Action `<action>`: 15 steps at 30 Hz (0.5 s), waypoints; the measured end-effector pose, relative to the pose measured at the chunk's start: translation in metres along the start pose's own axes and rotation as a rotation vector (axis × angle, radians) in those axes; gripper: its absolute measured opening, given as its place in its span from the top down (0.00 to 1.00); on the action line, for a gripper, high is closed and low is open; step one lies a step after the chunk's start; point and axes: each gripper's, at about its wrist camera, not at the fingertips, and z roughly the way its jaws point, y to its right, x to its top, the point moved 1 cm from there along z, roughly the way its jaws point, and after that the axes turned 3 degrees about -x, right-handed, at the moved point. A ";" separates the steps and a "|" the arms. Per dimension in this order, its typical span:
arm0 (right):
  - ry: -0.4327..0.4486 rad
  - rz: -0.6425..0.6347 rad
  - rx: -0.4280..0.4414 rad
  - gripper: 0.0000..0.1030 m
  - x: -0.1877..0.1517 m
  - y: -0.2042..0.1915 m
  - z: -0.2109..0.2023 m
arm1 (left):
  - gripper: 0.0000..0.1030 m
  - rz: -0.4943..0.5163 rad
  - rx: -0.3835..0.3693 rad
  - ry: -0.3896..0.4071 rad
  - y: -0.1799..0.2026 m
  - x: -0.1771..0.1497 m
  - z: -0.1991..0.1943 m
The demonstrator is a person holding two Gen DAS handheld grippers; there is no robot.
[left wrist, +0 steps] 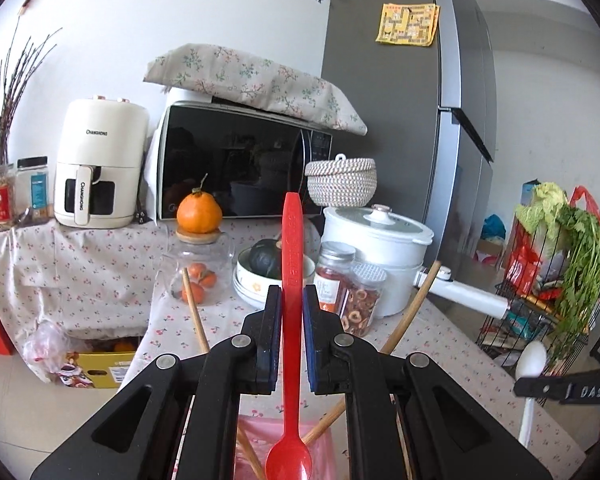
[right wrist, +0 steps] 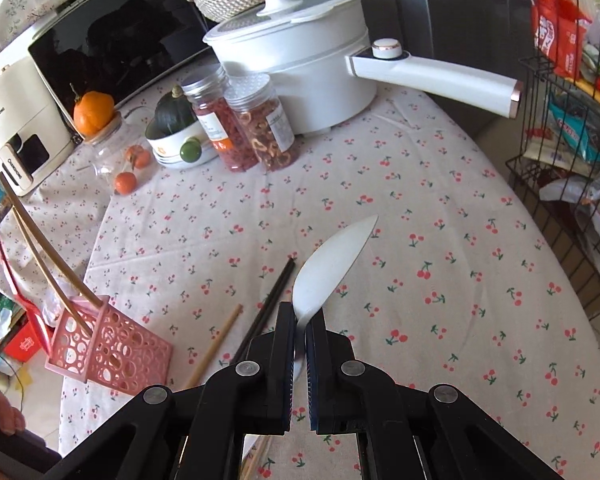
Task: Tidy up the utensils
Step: 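Carry the red spoon into the pink basket with the left tool while the right tool grasps the white spoon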
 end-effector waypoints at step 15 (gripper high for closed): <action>0.222 -0.075 0.020 0.97 0.008 -0.043 -0.040 | 0.58 -0.115 -0.022 -0.318 -0.041 0.012 -0.048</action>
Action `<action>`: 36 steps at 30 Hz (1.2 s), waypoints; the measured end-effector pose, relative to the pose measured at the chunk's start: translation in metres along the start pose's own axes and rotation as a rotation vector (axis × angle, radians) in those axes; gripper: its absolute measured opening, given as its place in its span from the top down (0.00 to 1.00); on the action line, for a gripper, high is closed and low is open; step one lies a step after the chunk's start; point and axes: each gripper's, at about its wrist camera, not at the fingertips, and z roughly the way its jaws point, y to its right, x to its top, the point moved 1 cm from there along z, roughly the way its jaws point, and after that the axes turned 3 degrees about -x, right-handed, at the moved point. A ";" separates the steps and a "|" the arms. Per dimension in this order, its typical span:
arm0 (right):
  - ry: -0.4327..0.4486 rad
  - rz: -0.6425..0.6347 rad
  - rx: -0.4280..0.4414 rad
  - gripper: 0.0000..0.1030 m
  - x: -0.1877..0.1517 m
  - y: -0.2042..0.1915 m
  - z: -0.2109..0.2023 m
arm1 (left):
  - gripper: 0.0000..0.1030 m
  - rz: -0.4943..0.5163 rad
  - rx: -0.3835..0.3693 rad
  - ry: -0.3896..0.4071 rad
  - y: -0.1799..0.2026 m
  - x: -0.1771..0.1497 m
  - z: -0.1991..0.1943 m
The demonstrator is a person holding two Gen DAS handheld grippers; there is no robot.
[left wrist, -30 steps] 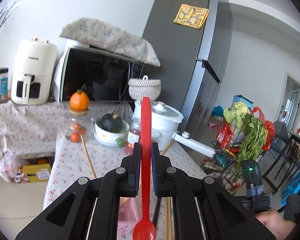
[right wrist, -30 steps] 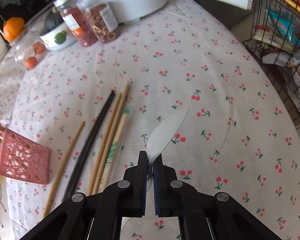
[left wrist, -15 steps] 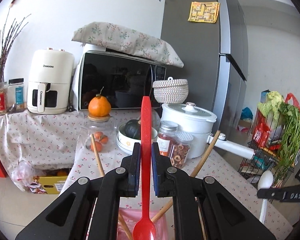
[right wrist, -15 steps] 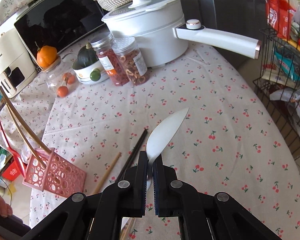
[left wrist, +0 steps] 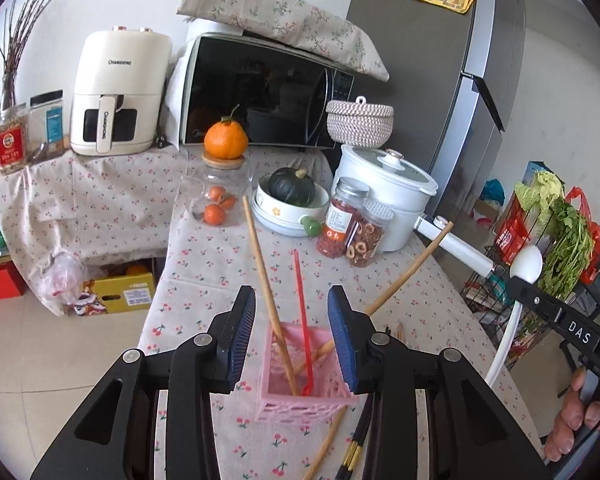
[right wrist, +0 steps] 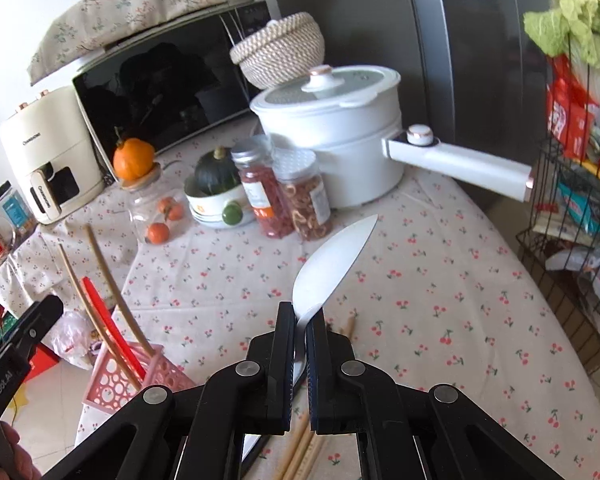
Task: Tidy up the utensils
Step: 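Carry the red spoon into the pink basket with the left tool while the right tool grasps the white spoon, then carry the white spoon over the pink basket and open the right tool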
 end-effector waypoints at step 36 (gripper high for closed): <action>0.271 -0.395 0.050 0.60 -0.028 -0.167 0.017 | 0.36 -0.036 0.007 -0.478 -0.083 -0.047 0.025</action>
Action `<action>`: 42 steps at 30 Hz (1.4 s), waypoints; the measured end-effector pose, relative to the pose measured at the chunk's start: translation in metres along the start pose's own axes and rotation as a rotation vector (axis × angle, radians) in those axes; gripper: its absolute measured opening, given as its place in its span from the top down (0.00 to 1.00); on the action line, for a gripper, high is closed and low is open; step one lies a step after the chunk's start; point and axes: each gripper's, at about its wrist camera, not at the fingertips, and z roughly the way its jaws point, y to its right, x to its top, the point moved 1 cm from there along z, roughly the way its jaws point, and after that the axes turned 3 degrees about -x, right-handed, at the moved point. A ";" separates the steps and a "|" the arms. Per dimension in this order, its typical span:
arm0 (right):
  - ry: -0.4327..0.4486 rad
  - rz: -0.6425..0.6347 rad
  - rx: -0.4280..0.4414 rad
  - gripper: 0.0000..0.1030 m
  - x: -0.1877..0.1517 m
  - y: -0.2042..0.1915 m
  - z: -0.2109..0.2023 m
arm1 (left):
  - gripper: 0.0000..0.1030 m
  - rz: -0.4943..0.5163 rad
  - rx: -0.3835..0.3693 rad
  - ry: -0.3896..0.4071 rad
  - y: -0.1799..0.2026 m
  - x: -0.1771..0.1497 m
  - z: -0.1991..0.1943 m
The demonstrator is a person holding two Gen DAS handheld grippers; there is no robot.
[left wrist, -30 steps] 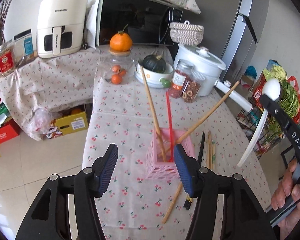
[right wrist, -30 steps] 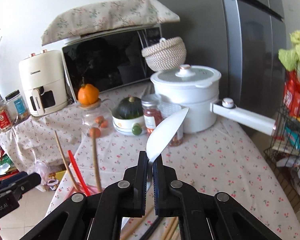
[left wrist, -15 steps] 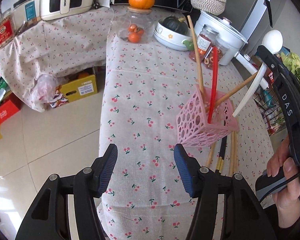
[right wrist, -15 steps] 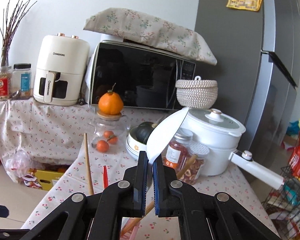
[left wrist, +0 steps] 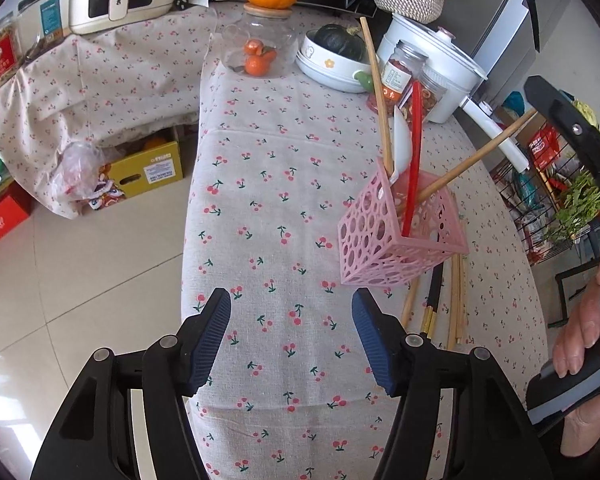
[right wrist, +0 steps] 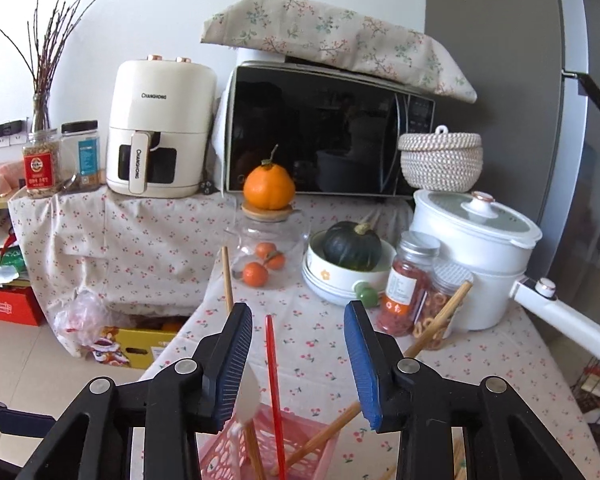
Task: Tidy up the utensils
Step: 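Carry the white spoon over the pink basket and open the right tool, then close the right tool on a single wooden chopstick on the table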
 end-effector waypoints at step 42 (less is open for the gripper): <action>-0.819 0.345 -0.084 0.37 -0.146 0.174 0.095 | 0.24 0.159 0.002 -0.093 0.076 -0.020 0.046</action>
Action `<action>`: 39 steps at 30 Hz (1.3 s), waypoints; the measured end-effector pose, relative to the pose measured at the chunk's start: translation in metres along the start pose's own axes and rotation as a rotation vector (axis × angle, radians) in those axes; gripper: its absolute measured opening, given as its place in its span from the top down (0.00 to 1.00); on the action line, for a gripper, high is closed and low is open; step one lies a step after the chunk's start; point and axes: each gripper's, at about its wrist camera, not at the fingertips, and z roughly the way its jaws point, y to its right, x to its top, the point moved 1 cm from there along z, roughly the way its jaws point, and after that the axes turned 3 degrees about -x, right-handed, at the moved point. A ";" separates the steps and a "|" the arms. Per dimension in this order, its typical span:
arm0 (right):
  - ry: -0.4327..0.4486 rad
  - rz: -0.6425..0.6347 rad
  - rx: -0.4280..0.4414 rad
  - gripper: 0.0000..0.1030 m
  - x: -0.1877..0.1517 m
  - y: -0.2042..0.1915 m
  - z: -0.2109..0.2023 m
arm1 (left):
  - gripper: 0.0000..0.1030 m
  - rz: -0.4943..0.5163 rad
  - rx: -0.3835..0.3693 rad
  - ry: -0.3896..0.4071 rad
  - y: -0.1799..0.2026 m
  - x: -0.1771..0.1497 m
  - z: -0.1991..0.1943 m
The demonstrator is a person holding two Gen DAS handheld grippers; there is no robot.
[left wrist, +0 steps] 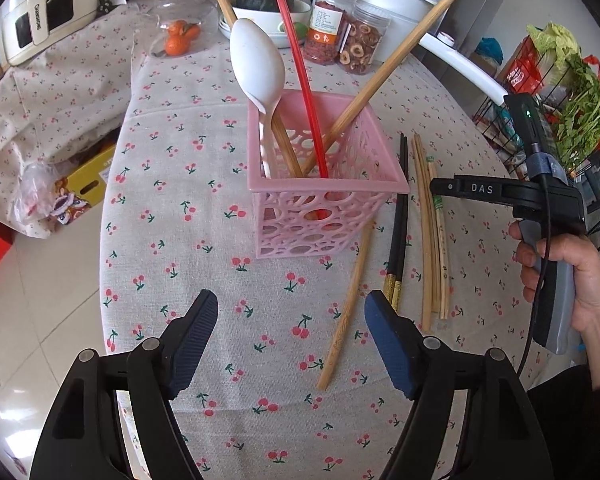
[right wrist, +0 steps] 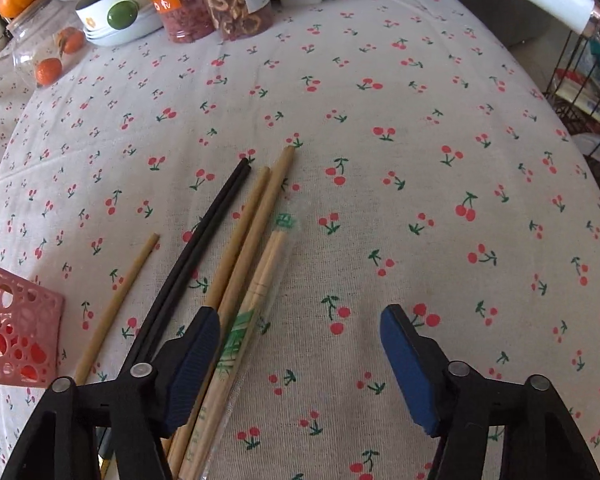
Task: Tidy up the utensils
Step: 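Close the right tool on a single wooden chopstick on the table, then hold the chopstick in the right tool while the left tool moves over the black chopsticks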
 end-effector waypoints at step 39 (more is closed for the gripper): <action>-0.071 0.100 0.095 0.97 -0.003 0.079 -0.043 | 0.84 0.104 -0.094 -0.024 0.159 0.067 0.092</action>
